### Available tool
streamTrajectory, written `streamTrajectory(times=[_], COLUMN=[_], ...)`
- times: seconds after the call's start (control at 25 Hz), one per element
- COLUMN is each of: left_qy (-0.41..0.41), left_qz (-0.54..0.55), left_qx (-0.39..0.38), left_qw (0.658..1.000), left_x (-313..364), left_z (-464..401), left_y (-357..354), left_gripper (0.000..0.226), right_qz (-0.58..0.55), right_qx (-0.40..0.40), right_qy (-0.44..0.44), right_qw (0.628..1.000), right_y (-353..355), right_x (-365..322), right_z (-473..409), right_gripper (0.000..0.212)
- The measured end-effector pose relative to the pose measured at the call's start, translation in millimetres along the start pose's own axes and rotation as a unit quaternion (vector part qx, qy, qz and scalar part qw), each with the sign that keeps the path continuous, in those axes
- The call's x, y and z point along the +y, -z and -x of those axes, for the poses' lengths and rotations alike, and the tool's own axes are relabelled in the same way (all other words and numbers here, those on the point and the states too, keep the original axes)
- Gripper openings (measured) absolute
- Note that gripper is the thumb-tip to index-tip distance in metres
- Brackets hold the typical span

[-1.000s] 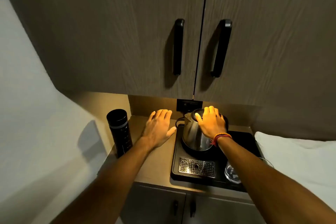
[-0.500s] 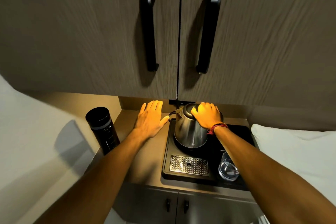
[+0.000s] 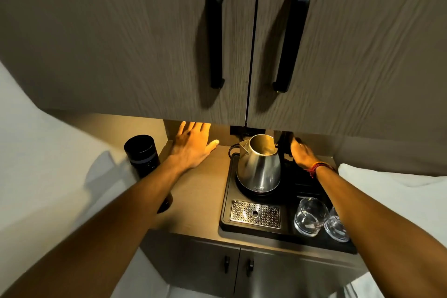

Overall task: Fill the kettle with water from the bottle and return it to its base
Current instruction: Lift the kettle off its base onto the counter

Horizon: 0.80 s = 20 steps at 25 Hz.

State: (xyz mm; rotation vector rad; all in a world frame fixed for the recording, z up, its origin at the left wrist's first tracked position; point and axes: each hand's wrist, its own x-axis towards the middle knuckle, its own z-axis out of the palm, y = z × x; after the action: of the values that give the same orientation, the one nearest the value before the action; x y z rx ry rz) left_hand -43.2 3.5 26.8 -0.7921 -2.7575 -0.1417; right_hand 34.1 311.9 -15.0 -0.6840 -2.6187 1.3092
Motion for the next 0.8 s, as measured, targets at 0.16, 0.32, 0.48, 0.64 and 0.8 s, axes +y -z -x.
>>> streamTrajectory(times=[0.16,0.32,0.48,0.64,0.8], left_qy=[0.058,0.107,0.124,0.134,0.147], left_qz=[-0.048,-0.024,-0.045,-0.041,-0.004], left_qx=[-0.016,-0.038,-0.091,-0.129,-0.15], left_qw=[0.997,0.993,0.987,0.982,0.978], left_x=[-28,-60,-81,-100,-116], left_z=[4,13,20,26,35], left_y=[23,28,30,34,41], left_gripper=[0.059,0.064,0.068,0.075,0.078], right_qz=[-0.025,-0.02,-0.044,-0.06,-0.029], right_qx=[0.038,0.046,0.029,-0.04,-0.117], right_qy=[-0.004,-0.009,-0.016,-0.08,0.02], right_qw=[0.999,0.999,0.998,0.994,0.992], right_y=[-6,-8,-15,-47,-105], right_x=[-8,-19,-56,-49,-86], right_z=[0,-4,-7,0,-5], right_gripper=[0.06,0.052,0.034,0.026,0.008])
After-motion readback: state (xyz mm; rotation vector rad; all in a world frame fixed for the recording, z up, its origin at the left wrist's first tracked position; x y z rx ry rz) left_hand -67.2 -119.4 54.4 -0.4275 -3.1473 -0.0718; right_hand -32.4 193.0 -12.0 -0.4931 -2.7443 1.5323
